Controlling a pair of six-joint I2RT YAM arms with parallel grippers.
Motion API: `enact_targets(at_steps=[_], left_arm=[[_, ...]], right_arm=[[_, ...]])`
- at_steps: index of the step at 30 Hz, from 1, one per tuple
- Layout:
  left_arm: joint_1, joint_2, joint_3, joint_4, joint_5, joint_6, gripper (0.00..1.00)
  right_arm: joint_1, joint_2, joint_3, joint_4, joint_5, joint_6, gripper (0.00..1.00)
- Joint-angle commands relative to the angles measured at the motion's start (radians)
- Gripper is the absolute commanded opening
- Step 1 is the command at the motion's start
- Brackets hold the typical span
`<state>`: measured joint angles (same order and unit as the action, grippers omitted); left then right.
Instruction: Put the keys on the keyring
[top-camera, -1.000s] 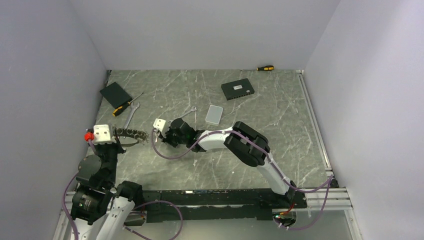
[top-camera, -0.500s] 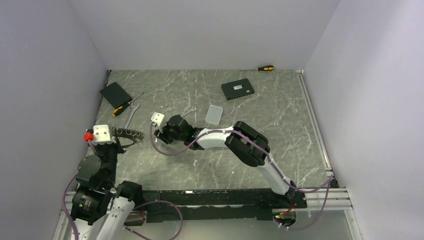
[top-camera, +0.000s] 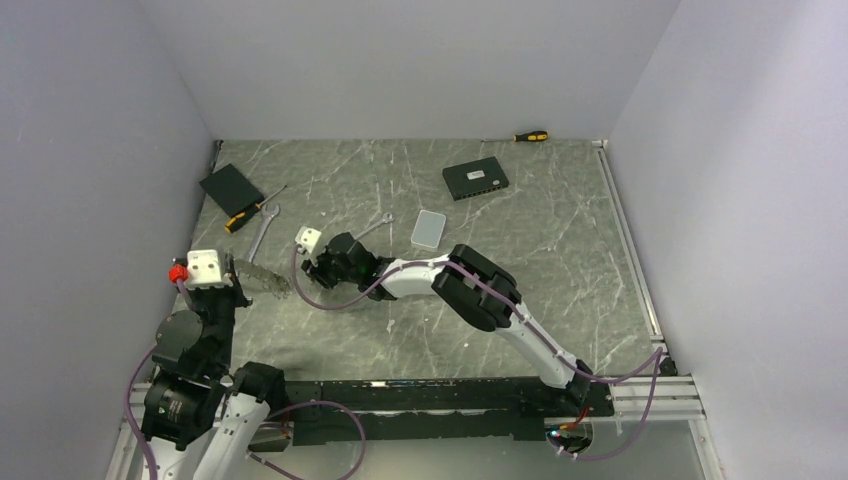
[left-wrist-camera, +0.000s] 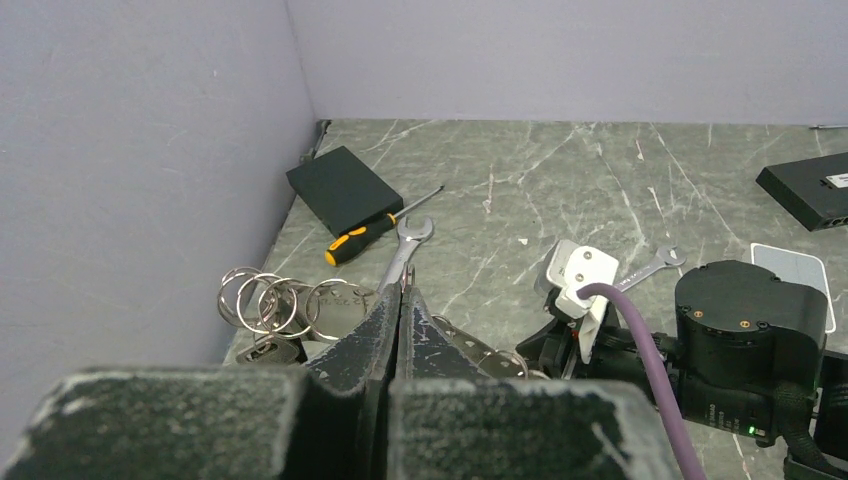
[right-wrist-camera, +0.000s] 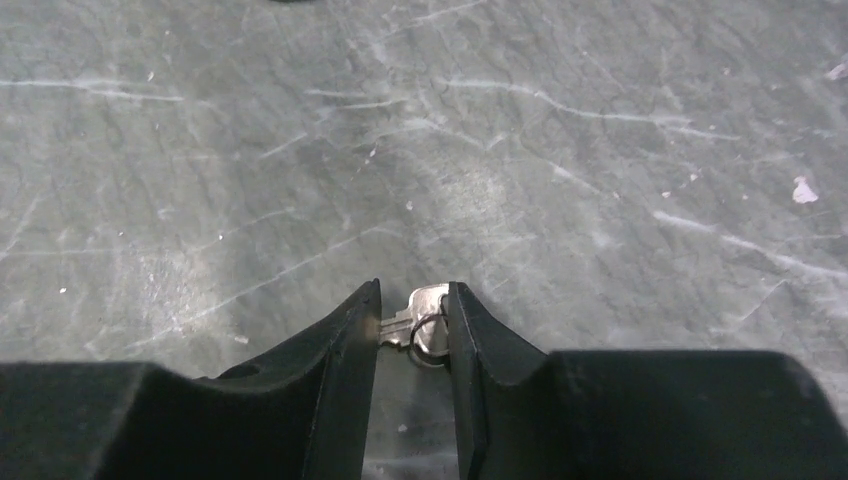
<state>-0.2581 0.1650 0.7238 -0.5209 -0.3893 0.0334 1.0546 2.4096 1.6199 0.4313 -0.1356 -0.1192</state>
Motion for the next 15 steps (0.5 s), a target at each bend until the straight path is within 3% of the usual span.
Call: enact_targets(at_steps=[1,8,15], left_arm=[[0.005,0.000,0.006,0.065,0.015,-0.001,0.00],[0.006,0.002,0.005,0.070,0.019,0.002,0.00],[0.006,0.012,0.003,0.072,0.032,0.003,0.00]], right_arm=[[0.003,0.019,0.036,0.017,0.031,0.006,0.30],[0.001,-0.044,-0.088,0.055,0.015,0.038,0.01],[0.001,-0.203,-0.308,0.130,-0.048,0.067,0.00]])
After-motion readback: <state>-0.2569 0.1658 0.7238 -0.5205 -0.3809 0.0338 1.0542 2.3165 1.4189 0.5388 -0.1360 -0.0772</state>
